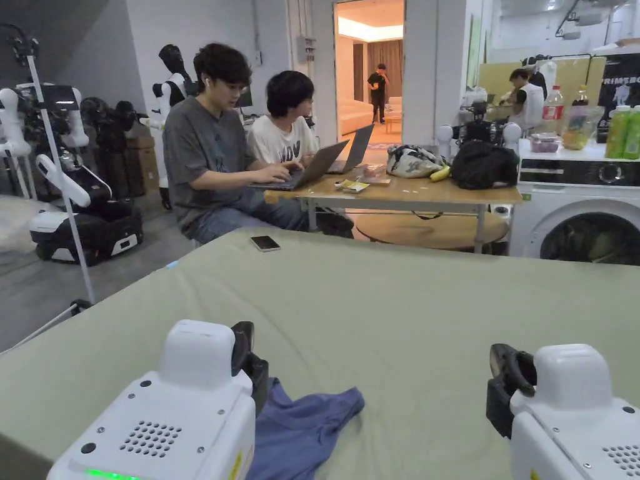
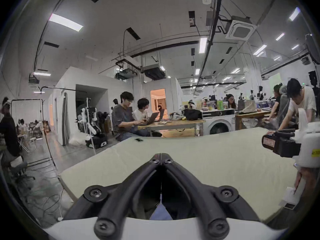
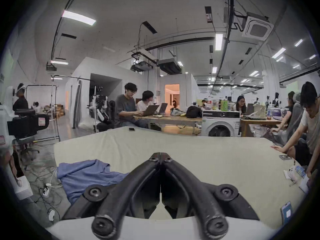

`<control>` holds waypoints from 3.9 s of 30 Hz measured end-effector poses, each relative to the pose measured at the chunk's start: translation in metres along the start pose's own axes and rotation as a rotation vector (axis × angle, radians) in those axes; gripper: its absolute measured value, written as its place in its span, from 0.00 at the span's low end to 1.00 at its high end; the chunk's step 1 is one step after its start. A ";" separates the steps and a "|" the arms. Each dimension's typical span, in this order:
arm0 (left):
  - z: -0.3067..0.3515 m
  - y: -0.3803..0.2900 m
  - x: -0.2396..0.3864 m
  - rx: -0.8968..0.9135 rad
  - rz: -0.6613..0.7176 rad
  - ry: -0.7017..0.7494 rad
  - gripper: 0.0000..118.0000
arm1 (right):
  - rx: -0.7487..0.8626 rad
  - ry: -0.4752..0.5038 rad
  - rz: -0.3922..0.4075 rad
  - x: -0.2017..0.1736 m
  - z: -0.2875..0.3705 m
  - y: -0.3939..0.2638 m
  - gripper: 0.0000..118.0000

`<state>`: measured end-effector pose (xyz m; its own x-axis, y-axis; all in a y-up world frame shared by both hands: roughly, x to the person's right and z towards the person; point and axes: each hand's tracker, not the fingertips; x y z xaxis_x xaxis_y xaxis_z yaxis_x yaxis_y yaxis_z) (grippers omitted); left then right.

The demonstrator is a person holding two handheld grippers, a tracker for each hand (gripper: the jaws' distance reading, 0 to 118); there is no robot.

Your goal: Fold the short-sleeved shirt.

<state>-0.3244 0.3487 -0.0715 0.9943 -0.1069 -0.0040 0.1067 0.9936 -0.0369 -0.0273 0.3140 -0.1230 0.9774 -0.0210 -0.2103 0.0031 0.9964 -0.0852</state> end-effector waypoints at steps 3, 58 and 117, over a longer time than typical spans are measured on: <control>-0.019 -0.011 -0.015 -0.064 0.029 -0.072 0.00 | -0.023 0.022 0.001 0.000 -0.001 -0.006 0.00; -0.252 0.035 0.202 -0.422 -0.005 -0.554 0.00 | -0.167 -0.280 -0.221 0.163 0.096 -0.058 0.00; -0.284 -0.109 0.062 -0.836 0.181 -0.399 0.71 | -0.302 -0.262 -0.241 0.169 0.091 -0.077 0.00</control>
<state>-0.2766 0.2239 -0.3511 0.9408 0.2203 0.2575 0.0646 0.6292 -0.7745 0.1574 0.2409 -0.0631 0.9770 -0.1888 0.0996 0.2129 0.8963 -0.3889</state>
